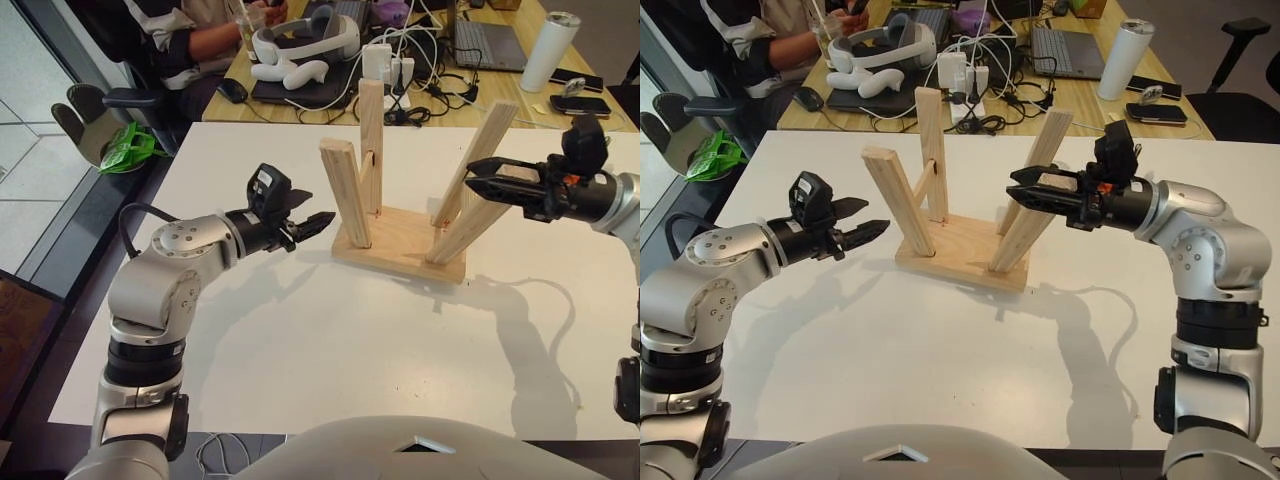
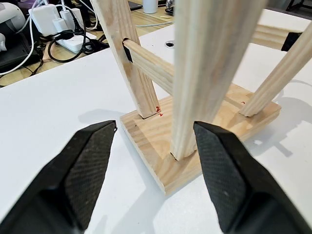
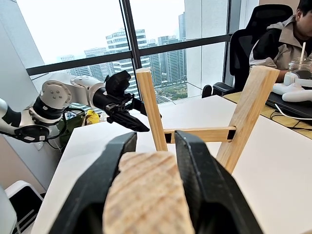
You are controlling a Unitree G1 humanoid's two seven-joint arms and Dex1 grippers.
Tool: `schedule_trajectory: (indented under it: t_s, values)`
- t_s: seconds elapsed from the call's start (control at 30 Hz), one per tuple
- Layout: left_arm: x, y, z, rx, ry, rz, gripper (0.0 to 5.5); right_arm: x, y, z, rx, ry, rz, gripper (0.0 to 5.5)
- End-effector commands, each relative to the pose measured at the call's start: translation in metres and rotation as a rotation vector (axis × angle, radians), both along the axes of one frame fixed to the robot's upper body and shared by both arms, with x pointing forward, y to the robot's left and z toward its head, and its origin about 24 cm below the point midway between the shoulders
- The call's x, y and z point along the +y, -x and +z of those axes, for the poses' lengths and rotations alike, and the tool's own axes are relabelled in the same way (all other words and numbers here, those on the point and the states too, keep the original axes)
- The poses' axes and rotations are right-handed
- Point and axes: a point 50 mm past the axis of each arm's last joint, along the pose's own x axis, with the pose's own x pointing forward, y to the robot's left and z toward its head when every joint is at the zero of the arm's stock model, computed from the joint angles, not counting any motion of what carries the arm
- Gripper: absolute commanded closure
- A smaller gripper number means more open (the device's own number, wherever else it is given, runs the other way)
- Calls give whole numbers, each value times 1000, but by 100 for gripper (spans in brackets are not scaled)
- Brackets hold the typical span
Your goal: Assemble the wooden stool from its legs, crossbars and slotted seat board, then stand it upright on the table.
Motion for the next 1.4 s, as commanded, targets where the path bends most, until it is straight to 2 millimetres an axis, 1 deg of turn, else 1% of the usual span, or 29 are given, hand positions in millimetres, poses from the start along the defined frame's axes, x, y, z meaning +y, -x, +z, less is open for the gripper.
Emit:
schedule_trajectory:
  t_s: [0.03, 0.07, 0.1, 0.23, 0.37, 0.5, 0.63, 0.7, 0.77, 0.8, 0.87, 0.9, 0.93, 0.97, 1.0, 1.07, 1.1, 1.13, 1.17, 1.23, 1.33, 1.4]
  values:
    - [12, 3, -5, 7, -43, -16, 255, 1, 5, -24, 27, 75, -74, 431]
    - [14, 2, -6, 7, -49, -14, 255, 2, 5, -25, 0, 90, -92, 431]
    - [15, 2, -6, 6, -53, -13, 255, 3, 5, -25, -19, 98, -103, 403]
    - [18, 3, -10, 9, -88, -22, 255, 5, 4, -27, -101, 158, -106, 337]
    - [23, 5, -13, 20, -108, -25, 255, 5, 2, -19, -172, 193, -114, 272]
    - [28, 8, -17, 41, -108, -22, 255, -4, -4, 17, -295, 146, -212, 272]
    - [29, 14, -20, 50, -100, -1, 255, -8, -1, 63, -395, 47, -252, 272]
    - [30, 17, -22, 50, -92, 19, 255, -3, 3, 89, -446, -2, -236, 272]
    - [29, 19, -22, 43, -84, 37, 255, 6, 6, 113, -502, -36, -225, 272]
    - [28, 19, -21, 31, -78, 49, 255, 11, 5, 124, -549, -29, -248, 272]
    - [24, 19, -17, -2, -43, 86, 255, 18, 4, 134, -580, 18, -231, 272]
    - [20, 20, -16, -18, -21, 101, 255, 13, 2, 130, -533, 59, -208, 272]
    - [16, 21, -15, -30, -3, 112, 255, 2, 1, 120, -442, 98, -173, 272]
    - [12, 21, -14, -41, 12, 116, 255, -17, 4, 106, -304, 120, -143, 272]
    - [9, 20, -12, -48, 24, 118, 255, -37, 5, 93, -188, 117, -164, 272]
    - [6, 19, -12, -52, 36, 118, 255, -69, 6, 67, -31, 83, -275, 272]
    - [4, 18, -12, -49, 36, 108, 255, -82, 11, 50, 36, 65, -324, 272]
    - [3, 18, -12, -45, 35, 97, 255, -90, 17, 37, 91, 51, -354, 272]
    - [2, 18, -13, -42, 35, 90, 255, -95, 22, 26, 128, 39, -373, 272]
    - [2, 17, -14, -31, 29, 79, 255, -98, 32, 7, 202, 2, -380, 272]
    - [0, 15, -16, -11, 25, 45, 255, -84, 48, -20, 290, 28, -309, 272]
    - [1, 14, -18, 4, 15, 26, 255, -73, 50, -38, 304, 102, -264, 272]
